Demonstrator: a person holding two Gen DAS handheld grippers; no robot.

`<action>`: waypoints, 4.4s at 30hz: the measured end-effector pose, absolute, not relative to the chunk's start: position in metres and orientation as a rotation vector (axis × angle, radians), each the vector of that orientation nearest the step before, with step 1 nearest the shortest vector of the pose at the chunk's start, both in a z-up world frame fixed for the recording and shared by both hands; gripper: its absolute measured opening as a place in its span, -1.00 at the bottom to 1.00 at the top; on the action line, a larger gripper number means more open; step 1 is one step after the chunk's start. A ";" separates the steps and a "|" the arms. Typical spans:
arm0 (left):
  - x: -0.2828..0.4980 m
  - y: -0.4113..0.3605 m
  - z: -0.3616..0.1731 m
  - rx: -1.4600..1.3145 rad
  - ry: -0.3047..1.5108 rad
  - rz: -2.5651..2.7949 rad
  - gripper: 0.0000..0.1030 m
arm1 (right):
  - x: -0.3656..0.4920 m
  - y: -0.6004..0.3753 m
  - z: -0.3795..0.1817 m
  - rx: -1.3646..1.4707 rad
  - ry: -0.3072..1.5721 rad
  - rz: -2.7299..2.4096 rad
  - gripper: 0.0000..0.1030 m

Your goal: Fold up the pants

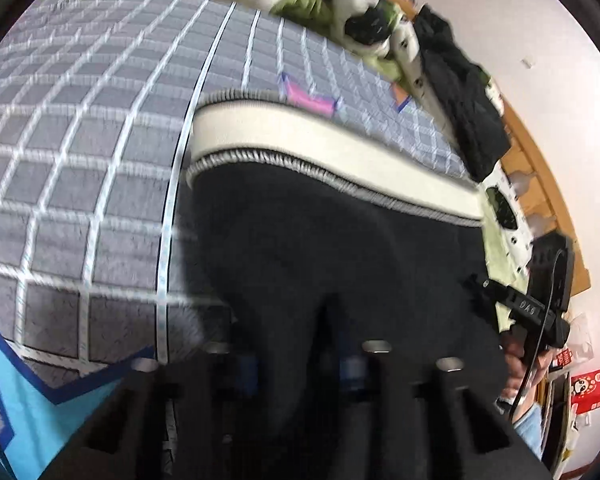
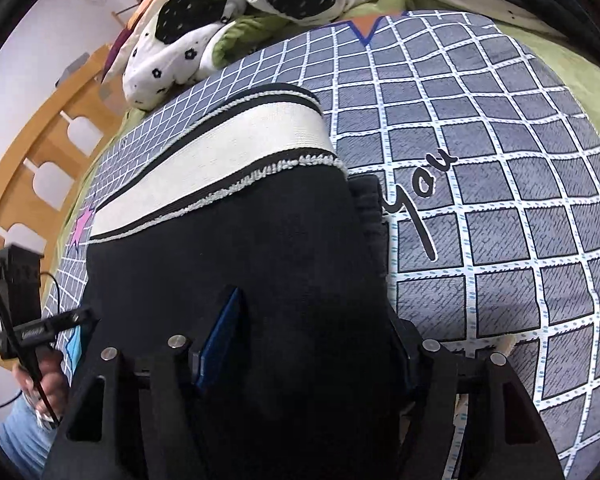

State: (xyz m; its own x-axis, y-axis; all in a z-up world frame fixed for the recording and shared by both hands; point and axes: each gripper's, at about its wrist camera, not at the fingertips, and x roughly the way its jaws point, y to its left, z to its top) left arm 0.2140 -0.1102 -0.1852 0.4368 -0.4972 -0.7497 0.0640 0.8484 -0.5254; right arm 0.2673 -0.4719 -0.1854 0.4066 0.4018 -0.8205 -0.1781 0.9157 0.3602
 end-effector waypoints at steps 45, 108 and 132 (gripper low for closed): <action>0.291 0.050 -0.158 -0.057 0.878 -0.136 -0.02 | 0.322 -0.183 -0.165 -0.276 0.865 0.363 -0.30; 0.088 0.032 -0.157 -0.035 0.861 -0.102 0.46 | 0.130 -0.257 -0.184 0.021 0.903 0.204 0.08; 0.064 0.046 -0.198 -0.075 0.887 -0.001 -0.16 | 0.125 -0.281 -0.169 0.000 0.891 0.232 0.01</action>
State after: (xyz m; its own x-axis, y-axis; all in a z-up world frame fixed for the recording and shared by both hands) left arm 0.0641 0.0464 -0.1985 0.6321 -0.0318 -0.7742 -0.0306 0.9974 -0.0659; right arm 0.1248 -0.2805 -0.1690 0.6053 0.2006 -0.7703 -0.2004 0.9750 0.0965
